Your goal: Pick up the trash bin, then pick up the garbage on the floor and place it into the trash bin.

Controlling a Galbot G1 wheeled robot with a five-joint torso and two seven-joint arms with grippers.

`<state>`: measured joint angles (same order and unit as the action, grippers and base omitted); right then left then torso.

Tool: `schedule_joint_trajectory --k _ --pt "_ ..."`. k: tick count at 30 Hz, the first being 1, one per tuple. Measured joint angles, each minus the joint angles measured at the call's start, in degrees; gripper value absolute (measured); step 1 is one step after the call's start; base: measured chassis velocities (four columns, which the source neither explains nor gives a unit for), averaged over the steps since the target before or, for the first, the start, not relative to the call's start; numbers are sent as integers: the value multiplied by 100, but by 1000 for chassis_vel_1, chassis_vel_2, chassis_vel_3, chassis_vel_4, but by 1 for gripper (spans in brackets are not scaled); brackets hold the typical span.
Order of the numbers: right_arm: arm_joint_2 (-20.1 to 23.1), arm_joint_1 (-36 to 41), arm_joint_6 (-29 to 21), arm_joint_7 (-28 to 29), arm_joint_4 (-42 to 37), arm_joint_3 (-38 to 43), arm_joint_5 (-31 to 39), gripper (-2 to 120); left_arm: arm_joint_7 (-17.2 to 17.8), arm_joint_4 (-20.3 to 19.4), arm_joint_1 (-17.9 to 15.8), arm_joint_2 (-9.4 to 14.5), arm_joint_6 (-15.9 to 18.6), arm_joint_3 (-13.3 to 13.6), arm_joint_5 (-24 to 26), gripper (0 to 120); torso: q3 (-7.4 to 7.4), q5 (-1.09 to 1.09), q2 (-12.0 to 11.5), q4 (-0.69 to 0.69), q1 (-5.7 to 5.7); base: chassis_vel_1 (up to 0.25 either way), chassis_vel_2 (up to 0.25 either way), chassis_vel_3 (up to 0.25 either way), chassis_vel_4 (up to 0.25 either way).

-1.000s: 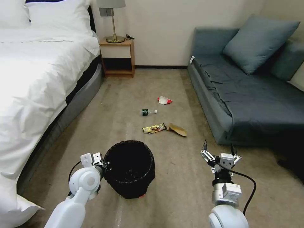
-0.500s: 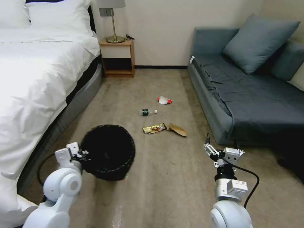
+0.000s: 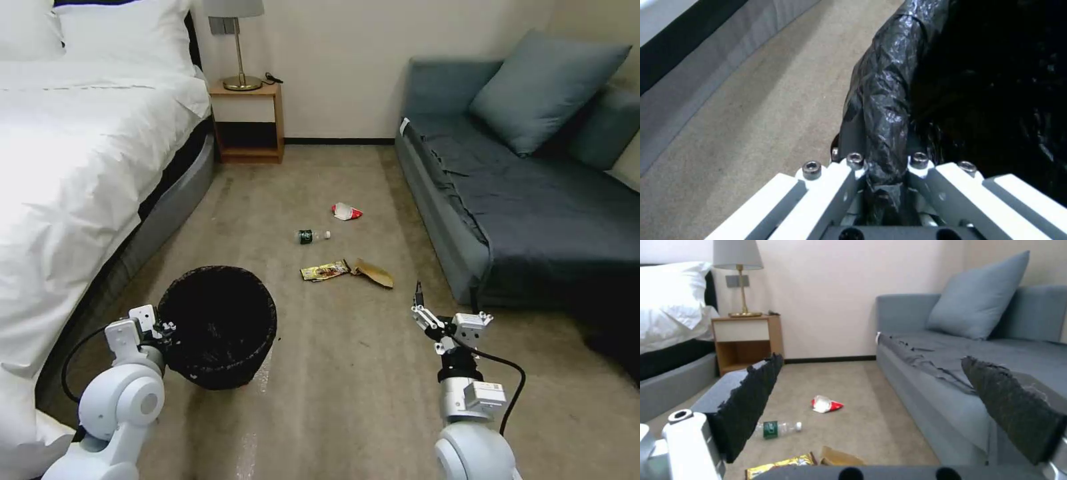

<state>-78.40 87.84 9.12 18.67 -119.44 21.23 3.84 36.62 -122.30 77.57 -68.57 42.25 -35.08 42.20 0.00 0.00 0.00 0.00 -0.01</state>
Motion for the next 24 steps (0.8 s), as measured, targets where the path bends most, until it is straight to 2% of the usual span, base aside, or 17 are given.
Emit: schedule_joint_trajectory --k 9,24 --pt "18 -17 12 -57 40 9 -24 100 -11 62 -54 -3 -1 -18 4 3 0 0 0 0 0 -128 127 122 -129" --pt "38 -242 -27 -70 287 -46 -20 100 -42 300 -233 12 -69 -42 10 3 1 0 0 0 1 -254 257 259 -261"
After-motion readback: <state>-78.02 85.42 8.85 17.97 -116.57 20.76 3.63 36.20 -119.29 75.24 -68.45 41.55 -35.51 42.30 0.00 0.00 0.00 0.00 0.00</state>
